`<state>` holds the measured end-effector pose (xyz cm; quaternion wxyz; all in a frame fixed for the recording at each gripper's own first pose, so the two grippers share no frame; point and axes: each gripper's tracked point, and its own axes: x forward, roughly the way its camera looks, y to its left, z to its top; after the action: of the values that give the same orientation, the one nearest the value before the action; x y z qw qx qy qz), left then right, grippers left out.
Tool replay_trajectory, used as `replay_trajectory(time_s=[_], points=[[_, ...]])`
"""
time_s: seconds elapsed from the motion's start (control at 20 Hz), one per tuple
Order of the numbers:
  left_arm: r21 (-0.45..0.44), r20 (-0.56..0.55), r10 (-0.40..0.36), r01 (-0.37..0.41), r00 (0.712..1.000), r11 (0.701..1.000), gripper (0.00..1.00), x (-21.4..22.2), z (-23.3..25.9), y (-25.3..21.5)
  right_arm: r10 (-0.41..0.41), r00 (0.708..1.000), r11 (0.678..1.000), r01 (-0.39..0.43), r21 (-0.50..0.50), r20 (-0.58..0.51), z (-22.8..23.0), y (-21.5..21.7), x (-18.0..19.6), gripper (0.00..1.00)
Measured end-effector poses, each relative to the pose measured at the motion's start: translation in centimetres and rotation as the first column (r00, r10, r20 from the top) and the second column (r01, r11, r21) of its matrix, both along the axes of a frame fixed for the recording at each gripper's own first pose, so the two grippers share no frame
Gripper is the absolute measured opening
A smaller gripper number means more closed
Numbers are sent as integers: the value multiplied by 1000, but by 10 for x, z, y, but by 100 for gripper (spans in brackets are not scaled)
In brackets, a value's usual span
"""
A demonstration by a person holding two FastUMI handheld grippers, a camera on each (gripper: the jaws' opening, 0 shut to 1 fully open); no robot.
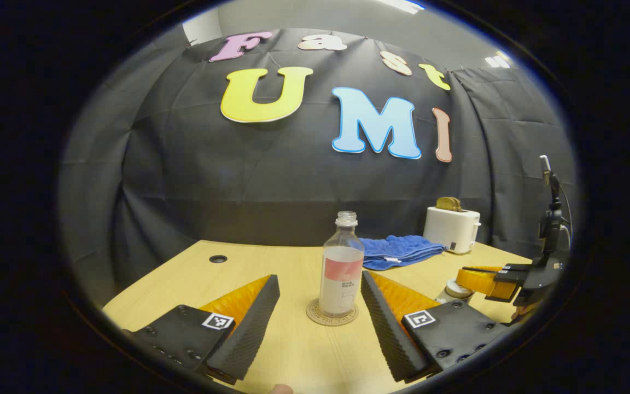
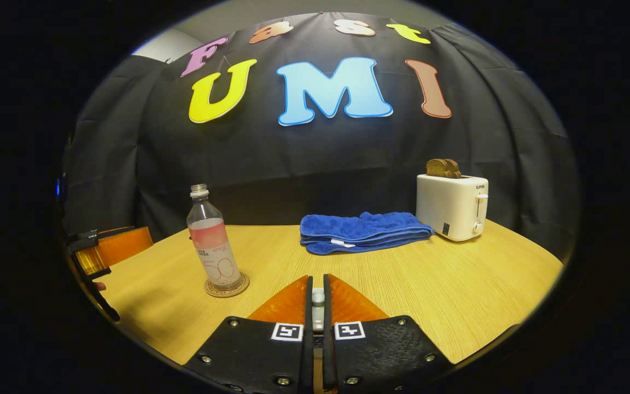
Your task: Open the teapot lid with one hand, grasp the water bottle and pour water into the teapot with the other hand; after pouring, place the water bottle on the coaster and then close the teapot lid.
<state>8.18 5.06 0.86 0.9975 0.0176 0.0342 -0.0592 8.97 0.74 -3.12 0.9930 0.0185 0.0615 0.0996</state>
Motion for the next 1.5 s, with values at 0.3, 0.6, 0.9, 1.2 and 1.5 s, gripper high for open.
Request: replay_trajectory(time_s=[0.3,0.6,0.9,1.2,1.5], points=[[-5,1,4,-4,1000,1000,100,-1,0,2,-6,1000,1000,6,4,-4,-4,0,2,7],[-5,-1,11,-11,1000,1000,100,-2,0,3,-20,1000,1000,20,-7,3,-5,-2,4,21],[-20,-14,5,-5,1000,1000,100,-3,-4,-3,-27,1000,1000,27,-12,13,-1,-1,6,44],[-39,-2,-15,15,1000,999,100,-22,6,-19,-25,997,1000,26,-11,71,28,3,-18,48],[-35,32,-15,16,999,999,100,-66,15,-36,-39,986,999,43,-19,161,63,4,-72,48]])
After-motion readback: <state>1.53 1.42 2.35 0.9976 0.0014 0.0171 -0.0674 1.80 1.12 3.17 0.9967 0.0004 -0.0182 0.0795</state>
